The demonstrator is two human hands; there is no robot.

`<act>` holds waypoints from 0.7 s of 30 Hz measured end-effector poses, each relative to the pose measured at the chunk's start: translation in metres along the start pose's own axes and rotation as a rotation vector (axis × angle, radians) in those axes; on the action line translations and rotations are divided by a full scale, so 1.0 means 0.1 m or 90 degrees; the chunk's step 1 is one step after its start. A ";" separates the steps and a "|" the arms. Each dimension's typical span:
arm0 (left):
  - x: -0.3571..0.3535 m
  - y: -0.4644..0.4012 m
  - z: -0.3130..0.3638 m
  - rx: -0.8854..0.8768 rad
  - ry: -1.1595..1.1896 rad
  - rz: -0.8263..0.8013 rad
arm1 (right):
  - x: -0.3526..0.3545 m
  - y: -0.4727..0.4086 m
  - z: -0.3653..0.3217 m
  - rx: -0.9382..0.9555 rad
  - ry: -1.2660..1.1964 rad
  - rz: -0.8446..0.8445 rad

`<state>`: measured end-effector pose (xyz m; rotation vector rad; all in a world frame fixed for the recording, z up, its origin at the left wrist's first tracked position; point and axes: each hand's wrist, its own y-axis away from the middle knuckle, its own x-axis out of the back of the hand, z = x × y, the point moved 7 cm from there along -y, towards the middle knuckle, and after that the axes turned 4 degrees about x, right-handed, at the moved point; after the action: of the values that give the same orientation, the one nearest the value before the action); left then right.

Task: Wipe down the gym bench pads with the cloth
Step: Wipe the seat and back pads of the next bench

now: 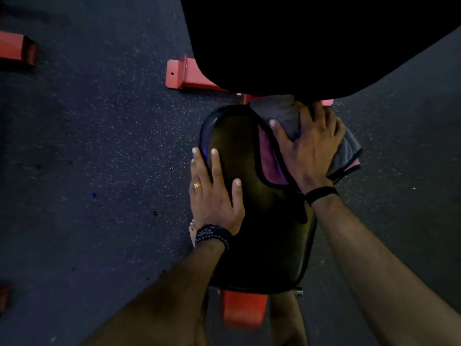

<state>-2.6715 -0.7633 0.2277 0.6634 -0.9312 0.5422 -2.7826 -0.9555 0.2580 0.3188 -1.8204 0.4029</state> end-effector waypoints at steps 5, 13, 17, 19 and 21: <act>-0.02 -0.01 -0.03 -0.010 0.014 0.002 | -0.08 0.10 -0.57 0.090 0.009 -0.024; 0.11 0.02 -0.05 -0.007 0.167 0.089 | -0.27 0.06 -1.20 0.169 0.037 -0.057; 0.17 0.04 -0.02 -0.040 0.169 0.108 | -0.34 0.03 -1.41 0.210 0.069 -0.095; 0.23 0.05 -0.02 -0.036 0.229 0.140 | -0.33 0.04 -1.41 0.238 0.088 -0.109; 0.33 0.12 -0.10 -0.048 0.293 0.196 | -0.29 0.17 -1.42 0.308 0.058 -0.129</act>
<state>-2.6579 -0.7438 0.2554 0.3052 -0.6144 0.8860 -2.6590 -0.8786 0.2641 0.7980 -1.5677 0.7013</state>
